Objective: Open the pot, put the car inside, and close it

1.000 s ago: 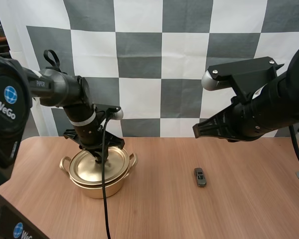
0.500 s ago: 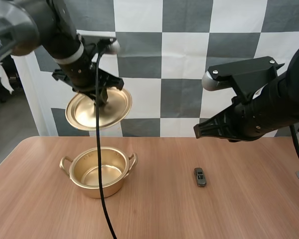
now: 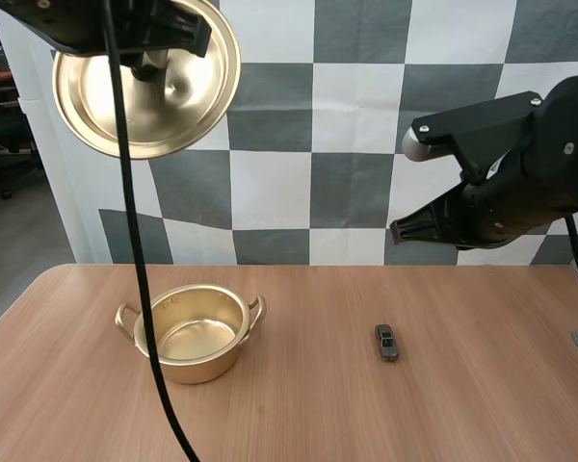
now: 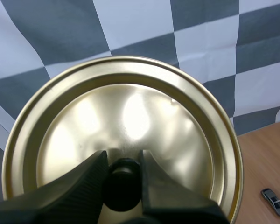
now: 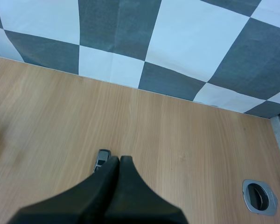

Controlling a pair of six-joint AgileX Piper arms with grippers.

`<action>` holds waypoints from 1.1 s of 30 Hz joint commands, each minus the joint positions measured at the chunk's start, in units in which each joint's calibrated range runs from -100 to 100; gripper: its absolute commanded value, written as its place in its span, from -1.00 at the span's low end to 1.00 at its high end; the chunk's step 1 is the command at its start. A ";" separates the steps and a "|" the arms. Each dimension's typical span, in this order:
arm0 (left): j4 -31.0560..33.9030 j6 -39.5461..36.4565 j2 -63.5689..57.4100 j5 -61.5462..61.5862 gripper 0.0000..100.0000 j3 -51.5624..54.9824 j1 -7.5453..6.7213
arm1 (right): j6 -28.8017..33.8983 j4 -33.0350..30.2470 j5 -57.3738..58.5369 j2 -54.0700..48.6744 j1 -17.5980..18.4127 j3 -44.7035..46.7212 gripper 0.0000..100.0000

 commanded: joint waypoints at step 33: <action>3.26 -0.03 -22.02 0.00 -1.00 12.11 -0.01 | 0.22 6.61 -11.54 20.08 -0.01 -0.10 1.00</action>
